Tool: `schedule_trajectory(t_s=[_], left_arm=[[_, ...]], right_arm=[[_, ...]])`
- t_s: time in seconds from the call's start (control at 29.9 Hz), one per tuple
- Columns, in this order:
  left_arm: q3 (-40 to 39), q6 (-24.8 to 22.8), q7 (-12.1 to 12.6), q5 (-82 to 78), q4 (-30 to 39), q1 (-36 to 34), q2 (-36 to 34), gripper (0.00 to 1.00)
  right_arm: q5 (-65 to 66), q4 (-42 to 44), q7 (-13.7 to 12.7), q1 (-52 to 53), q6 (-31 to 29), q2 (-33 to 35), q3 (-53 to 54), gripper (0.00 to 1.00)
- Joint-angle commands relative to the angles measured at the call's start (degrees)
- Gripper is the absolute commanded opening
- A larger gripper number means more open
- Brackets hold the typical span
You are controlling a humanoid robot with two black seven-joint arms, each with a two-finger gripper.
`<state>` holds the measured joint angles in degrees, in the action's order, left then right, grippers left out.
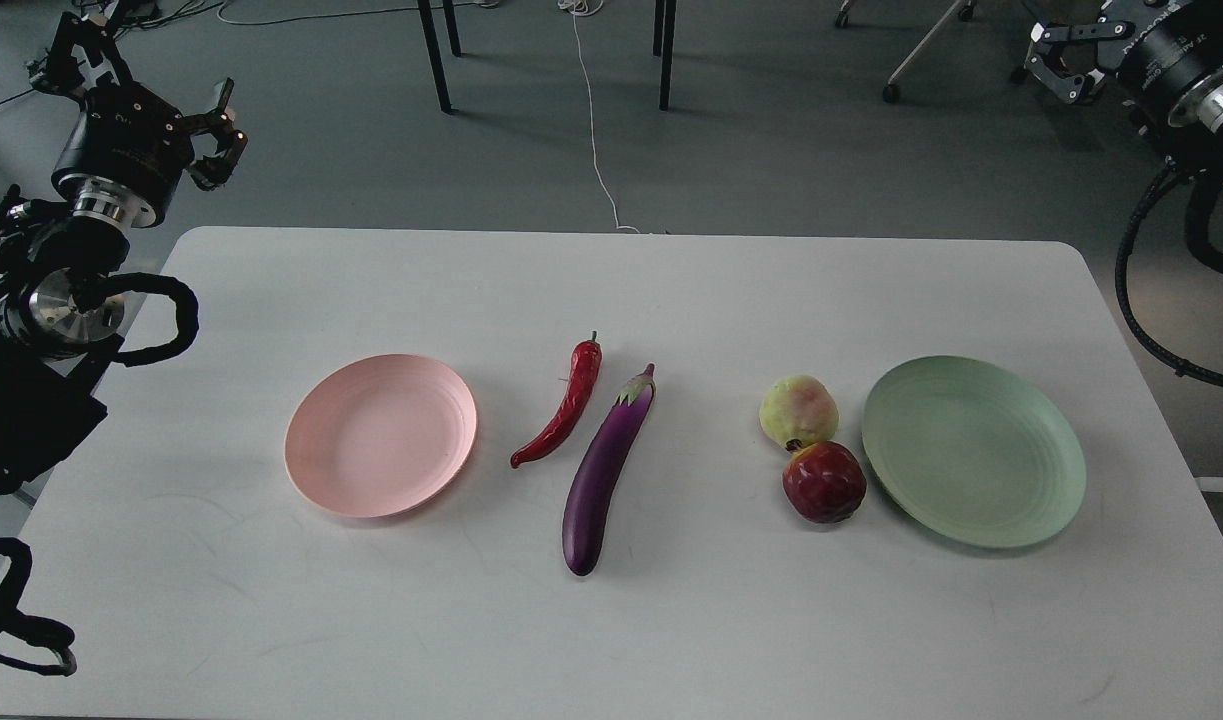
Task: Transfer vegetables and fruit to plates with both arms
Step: 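Move the right gripper toward the pale peach beside the green plate, then grasp the pale peach with the right gripper and lift it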
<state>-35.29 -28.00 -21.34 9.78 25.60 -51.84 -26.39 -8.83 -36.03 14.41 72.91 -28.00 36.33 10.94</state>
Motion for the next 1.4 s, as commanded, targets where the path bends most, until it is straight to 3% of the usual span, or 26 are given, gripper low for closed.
schedule_trajectory(t_s=[0.0, 0.17, 0.3, 0.57, 0.7, 0.97, 1.37], left_arm=[[0.3, 0.0, 0.0, -1.4, 0.0, 0.0, -0.4, 0.98], [-0.1, 0.0, -0.5, -1.4, 0.0, -0.4, -2.4, 0.98], [-0.4, 0.0, -0.7, -1.2, 0.1, -0.5, -2.4, 0.98], [-1.0, 0.0, -1.0, -1.0, 0.1, 0.0, -2.3, 0.98], [-0.9, 0.0, -2.7, -1.0, 0.1, 0.3, -2.4, 0.98], [-0.9, 0.0, -2.9, -1.0, -0.1, 0.7, -3.4, 0.98], [-0.8, 0.0, -3.0, -1.0, -0.1, 2.2, -5.5, 0.98]], right_arm=[[4.9, -0.4, 0.1, 8.9, 0.0, 0.0, -9.1, 0.99], [15.7, -6.2, 0.4, 17.9, 0.0, -2.2, -24.6, 0.99], [30.6, -10.5, 2.2, 23.0, 0.0, -5.5, -33.9, 0.99], [48.0, -15.3, 2.8, 26.3, 0.0, -14.8, -49.8, 0.99], [55.7, -16.7, 3.5, 26.9, 0.0, -18.3, -52.7, 0.98], [59.1, -14.4, 7.4, 25.4, 0.0, -26.6, -60.0, 0.95], [59.2, -10.6, 7.6, 16.6, 0.0, -27.9, -63.6, 0.93]])
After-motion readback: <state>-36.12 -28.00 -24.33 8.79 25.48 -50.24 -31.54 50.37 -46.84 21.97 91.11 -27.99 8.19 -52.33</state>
